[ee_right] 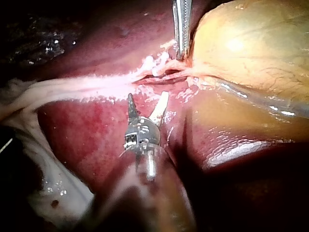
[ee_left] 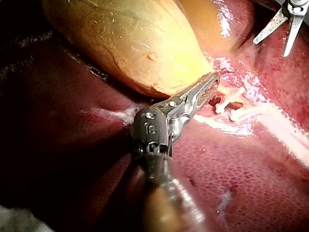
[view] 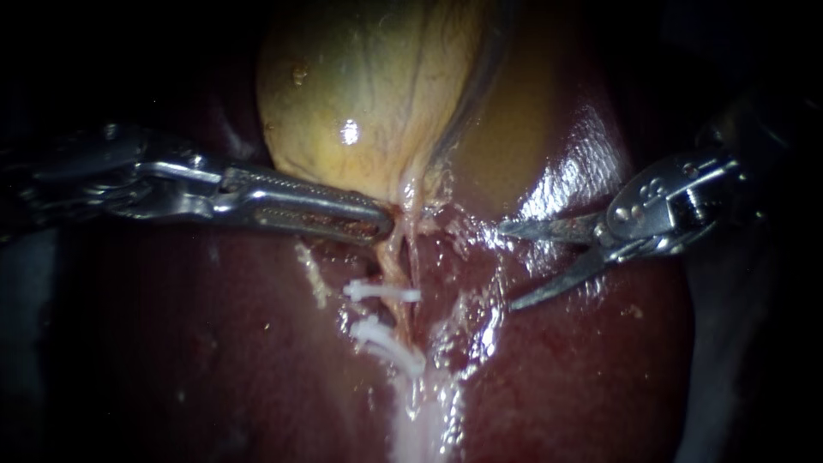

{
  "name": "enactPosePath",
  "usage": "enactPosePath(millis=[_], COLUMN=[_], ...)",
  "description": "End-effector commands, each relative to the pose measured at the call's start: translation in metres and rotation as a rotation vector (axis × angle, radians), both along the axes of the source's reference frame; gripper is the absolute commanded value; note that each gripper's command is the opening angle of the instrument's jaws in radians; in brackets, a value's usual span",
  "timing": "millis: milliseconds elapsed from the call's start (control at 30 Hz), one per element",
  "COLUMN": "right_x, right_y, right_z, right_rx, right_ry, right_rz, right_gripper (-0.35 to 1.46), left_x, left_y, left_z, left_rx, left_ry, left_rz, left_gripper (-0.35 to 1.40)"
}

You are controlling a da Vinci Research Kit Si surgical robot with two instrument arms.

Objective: Go to the cutting position left tube

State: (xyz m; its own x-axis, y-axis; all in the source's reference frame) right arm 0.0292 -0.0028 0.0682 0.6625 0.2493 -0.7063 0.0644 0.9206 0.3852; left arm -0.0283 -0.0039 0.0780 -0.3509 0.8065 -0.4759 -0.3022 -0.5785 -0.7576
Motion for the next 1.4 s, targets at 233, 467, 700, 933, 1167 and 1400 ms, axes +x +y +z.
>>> enactPosePath(millis=[233, 467, 700, 933, 1167, 1400], right_x=[0.0, 0.0, 0.0001, 0.0002, 0.0012, 0.0033], right_y=[-0.0001, -0.0001, -0.0002, -0.0002, -0.0008, -0.0026], right_z=[0.0001, 0.0001, 0.0002, 0.0002, 0.0, 0.0008], right_rx=[0.002, 0.01, 0.027, 0.036, 0.047, 0.086], right_ry=[-0.001, -0.005, -0.011, -0.014, -0.021, -0.001], right_rz=[0.002, 0.009, 0.024, 0.031, 0.045, 0.014], right_gripper=[1.38, 1.38, 1.38, 1.38, 1.36, 1.36], left_x=[0.0011, 0.0029, 0.0036, 0.0035, 0.0036, 0.0036], left_y=[0.0001, 0.0004, 0.0005, 0.0001, 0.0001, 0.0001], left_z=[-0.0012, -0.0039, -0.0064, -0.0072, -0.0072, -0.0072], left_rx=[0.005, 0.006, 0.011, 0.006, 0.006, 0.0], left_ry=[-0.012, -0.024, -0.024, -0.023, -0.022, -0.022], left_rz=[0.0, -0.019, -0.044, -0.048, -0.05, -0.049], left_gripper=[-0.35, -0.35, -0.35, -0.35, -0.35, -0.35])
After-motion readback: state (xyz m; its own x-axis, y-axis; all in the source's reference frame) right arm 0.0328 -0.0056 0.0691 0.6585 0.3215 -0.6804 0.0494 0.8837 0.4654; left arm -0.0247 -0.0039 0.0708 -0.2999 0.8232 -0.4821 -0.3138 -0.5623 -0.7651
